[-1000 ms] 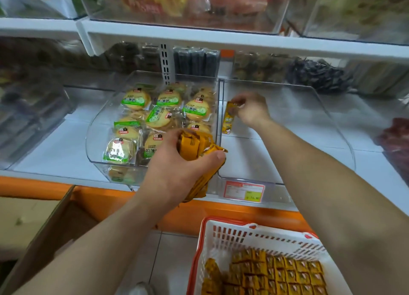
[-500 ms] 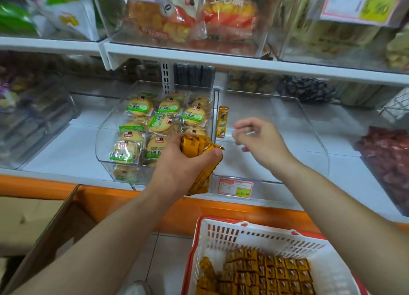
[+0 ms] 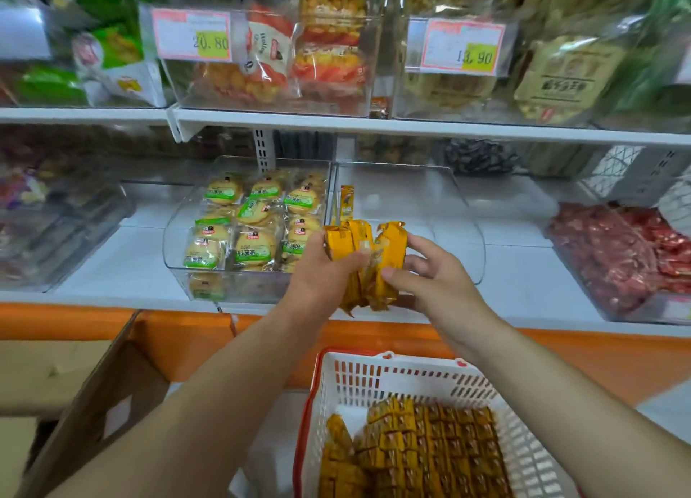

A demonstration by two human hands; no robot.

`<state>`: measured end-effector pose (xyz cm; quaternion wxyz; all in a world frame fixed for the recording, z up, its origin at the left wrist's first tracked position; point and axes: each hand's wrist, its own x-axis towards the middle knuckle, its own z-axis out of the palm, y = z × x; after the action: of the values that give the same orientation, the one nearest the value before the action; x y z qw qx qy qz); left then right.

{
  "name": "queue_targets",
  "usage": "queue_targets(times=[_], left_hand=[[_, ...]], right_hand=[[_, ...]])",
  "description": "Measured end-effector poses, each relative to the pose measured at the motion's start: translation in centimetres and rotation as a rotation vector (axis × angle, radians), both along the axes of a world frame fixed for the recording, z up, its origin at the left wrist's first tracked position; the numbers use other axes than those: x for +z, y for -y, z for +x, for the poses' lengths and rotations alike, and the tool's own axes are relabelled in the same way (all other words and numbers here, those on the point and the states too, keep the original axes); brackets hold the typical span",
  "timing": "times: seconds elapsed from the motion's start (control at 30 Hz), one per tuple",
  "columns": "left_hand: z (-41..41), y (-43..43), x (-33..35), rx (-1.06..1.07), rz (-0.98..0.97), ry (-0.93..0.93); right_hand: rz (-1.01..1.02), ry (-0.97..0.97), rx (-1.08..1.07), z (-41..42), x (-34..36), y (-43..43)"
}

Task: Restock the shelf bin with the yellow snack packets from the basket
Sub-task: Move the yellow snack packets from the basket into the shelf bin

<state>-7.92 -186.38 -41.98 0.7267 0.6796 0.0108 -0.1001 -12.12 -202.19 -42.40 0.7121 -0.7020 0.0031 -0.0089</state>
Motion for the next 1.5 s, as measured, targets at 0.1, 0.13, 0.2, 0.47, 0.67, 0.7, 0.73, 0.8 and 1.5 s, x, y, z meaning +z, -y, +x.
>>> queue_targets(times=[0.1, 0.13, 0.2, 0.47, 0.67, 0.7, 0.73, 0.8, 1.5], left_hand=[[-0.5, 0.4, -0.5, -0.026, 0.045, 0.066], [-0.6, 0.6, -0.6, -0.022, 0.063, 0.087], [-0.6, 0.9, -0.6, -0.006, 0.102, 0.119], [-0.4, 1.3, -0.7, -0.021, 0.097, 0.134], [1.1, -1.0, -1.0, -0.006, 0.164, 0.169], [1.5, -1.6, -1.0, 0.005, 0.194, 0.174], [2.0, -2.4, -1.0, 0.016, 0.225, 0.180], [3.0, -3.8, -1.1, 0.032, 0.267, 0.197], [7.4, -7.0, -4.4, 0.125, 0.378, 0.248]], right_hand=[[0.080, -0.032, -0.007, -0.1, -0.2, 0.9], [0.092, -0.040, -0.021, -0.2, -0.3, 1.1], [0.139, -0.059, -0.041, -0.2, -0.3, 1.4], [0.281, -0.123, 0.031, 0.2, -0.6, 1.2], [0.028, -0.110, -0.066, 2.3, -0.7, 1.5], [-0.041, -0.093, -0.136, 3.0, -0.6, 1.8], [-0.112, -0.060, -0.204, 4.0, -0.6, 2.2], [-0.244, 0.018, -0.293, 6.6, -0.8, 2.7], [-0.964, 0.071, -0.322, 30.0, -6.9, 1.8]])
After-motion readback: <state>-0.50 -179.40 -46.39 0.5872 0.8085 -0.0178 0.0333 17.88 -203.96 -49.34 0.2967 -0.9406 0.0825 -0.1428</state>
